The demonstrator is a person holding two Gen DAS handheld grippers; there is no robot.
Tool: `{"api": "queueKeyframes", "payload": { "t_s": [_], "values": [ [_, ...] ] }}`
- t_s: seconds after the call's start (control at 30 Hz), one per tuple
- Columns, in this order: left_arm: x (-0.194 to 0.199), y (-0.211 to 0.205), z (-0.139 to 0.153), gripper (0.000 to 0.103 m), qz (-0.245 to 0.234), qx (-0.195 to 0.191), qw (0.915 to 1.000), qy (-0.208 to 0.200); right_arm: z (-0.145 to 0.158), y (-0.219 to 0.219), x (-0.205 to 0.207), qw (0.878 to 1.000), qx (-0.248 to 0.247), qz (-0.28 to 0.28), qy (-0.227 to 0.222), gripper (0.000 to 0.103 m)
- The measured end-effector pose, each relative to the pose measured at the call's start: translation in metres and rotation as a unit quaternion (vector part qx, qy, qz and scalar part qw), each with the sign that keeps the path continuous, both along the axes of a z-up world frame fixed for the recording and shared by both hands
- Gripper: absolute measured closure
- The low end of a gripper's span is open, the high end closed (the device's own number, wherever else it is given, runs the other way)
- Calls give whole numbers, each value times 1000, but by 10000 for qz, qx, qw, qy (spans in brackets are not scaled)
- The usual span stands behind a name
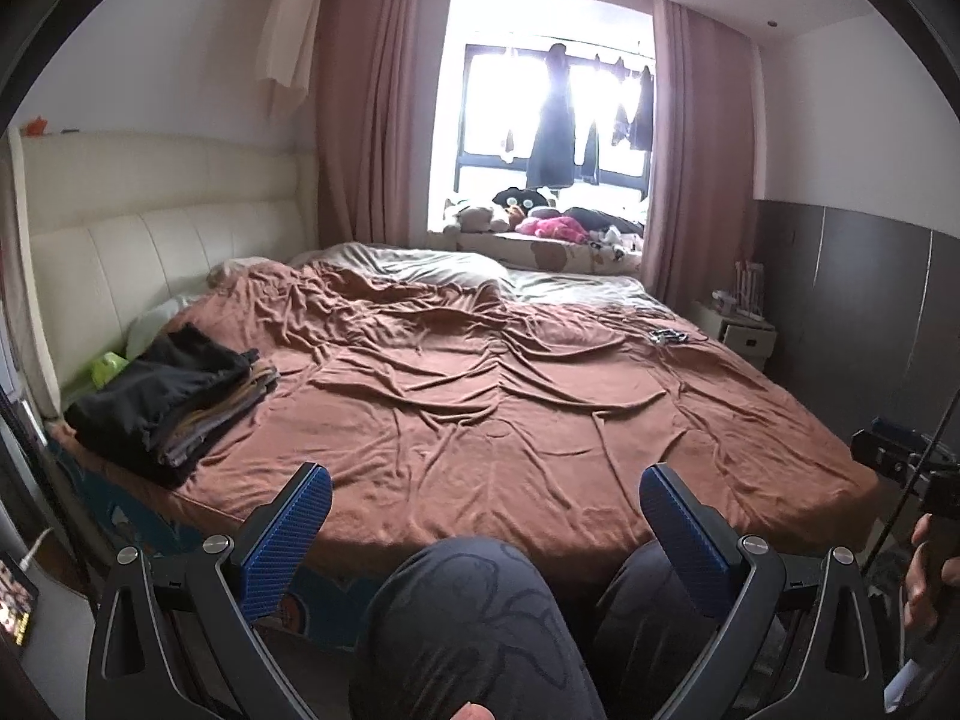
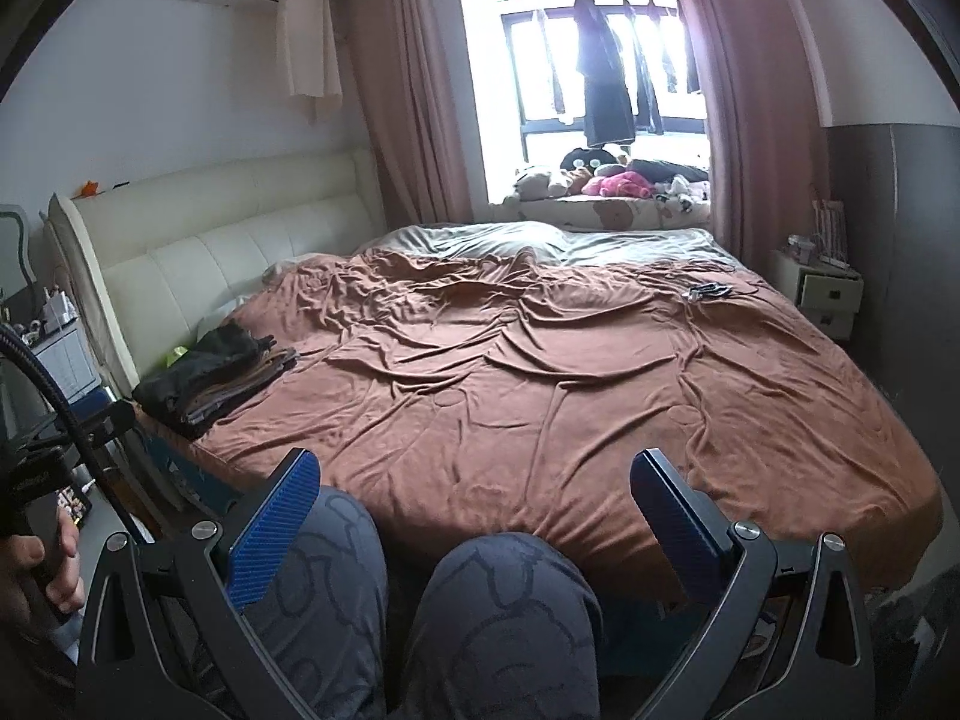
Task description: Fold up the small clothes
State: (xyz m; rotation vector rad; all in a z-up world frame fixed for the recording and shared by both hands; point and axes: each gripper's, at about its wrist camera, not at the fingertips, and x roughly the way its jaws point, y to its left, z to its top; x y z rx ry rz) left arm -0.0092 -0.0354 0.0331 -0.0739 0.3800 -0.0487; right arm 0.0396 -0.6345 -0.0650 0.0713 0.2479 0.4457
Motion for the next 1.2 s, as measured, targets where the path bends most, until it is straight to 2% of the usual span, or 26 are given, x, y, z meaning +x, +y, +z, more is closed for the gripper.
{"api": "queueKeyframes", "payload": {
  "t_s": [0.43, 0.77, 1.2],
  "values": [
    [8, -4, -19, 0, -46, 83, 9998, 161, -6, 11, 13, 9996, -175, -207, 49, 0],
    [10, -9, -21, 0, -156, 93, 9996, 227, -4, 11, 23, 9995, -111, -185, 214, 0],
    [8, -4, -22, 0, -104, 85, 9997, 216, -4, 18, 22, 9992, -291, -212, 165, 0]
  ]
}}
